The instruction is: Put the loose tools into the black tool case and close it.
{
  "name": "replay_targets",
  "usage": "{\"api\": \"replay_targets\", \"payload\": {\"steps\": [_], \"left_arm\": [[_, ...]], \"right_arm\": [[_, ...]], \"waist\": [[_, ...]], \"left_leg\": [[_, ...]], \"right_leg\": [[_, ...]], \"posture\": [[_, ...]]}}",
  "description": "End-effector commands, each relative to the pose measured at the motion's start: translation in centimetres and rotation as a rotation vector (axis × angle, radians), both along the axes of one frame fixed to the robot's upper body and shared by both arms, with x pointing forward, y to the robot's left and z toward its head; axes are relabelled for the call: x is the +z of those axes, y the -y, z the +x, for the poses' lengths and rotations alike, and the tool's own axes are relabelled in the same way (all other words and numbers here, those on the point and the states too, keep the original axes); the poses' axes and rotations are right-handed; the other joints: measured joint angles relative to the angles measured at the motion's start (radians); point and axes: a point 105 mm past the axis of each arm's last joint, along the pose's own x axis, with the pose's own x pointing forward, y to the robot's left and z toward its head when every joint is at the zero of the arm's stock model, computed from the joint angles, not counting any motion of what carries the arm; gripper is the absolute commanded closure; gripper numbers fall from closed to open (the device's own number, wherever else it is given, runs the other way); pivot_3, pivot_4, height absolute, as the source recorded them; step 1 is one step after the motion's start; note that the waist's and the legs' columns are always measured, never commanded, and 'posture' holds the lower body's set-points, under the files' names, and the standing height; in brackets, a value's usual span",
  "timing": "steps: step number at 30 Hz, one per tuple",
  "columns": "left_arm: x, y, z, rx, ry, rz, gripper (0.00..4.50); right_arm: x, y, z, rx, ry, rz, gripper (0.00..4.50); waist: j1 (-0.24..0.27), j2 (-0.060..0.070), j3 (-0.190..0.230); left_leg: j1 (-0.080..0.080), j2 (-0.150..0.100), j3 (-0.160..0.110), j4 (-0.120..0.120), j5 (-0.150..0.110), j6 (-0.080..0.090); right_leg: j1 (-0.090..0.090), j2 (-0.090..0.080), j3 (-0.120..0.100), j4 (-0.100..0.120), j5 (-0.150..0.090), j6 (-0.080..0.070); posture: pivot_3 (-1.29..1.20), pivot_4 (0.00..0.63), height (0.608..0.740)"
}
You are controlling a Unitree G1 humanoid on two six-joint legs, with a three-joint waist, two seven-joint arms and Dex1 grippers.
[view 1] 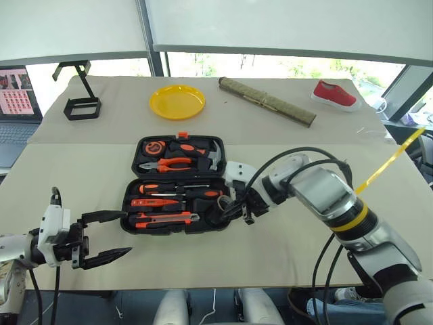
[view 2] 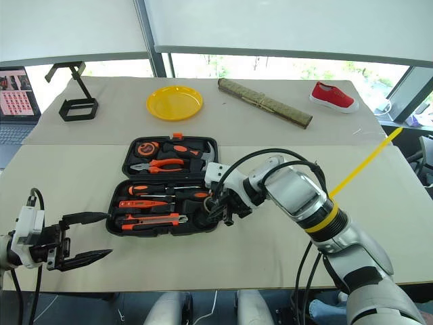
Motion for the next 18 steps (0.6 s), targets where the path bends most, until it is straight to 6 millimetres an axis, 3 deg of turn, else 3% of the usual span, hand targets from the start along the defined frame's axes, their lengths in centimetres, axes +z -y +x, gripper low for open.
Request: {"api": "replay_targets", "payload": {"steps": [1,8,12,18], "left_arm": [[0.2,0.1,-0.4,0.000,0.036,0.005,0.00],[-0.3,-0.1,-0.9,0.017,0.033,0.008,0.00],[-0.5,-0.2,-0.9,0.020,0.035,0.009,0.00],[-0.6,-0.2,-0.8,0.018,0.037,0.007,0.00]], "right_arm": [[-0.8,-1.2,-0.4,0.013,-0.023,0.012,4.48],[2.3,-2.9,-0.4,0.145,0.094,0.091,4.48],[2.3,-2.9,-1.4,0.199,0.066,0.079,4.48],[1.3,-2.8,-0.6,0.149,0.049,0.043,4.48]], "waist": [[-0.004,-0.002,-0.001],[-0.012,-0.002,-0.001],[-0.002,-0.001,0.000],[0.004,-0.001,0.000]], "left_leg": [[0.000,0.000,0.000,0.000,0.000,0.000],[0.002,0.003,-0.001,0.000,0.000,0.000],[0.000,0.002,-0.001,0.000,0.000,0.000],[-0.001,0.001,-0.001,0.000,0.000,0.000]], "right_leg": [[0.000,0.000,0.000,0.000,0.000,0.000],[-0.001,0.002,0.000,0.001,0.001,-0.003],[-0.002,0.001,0.000,0.000,0.001,-0.003],[-0.002,-0.001,-0.001,0.000,0.001,-0.002]], "posture": [[0.00,0.150,0.740],[0.00,0.150,0.740],[0.00,0.150,0.740],[0.00,0.150,0.740]]}}
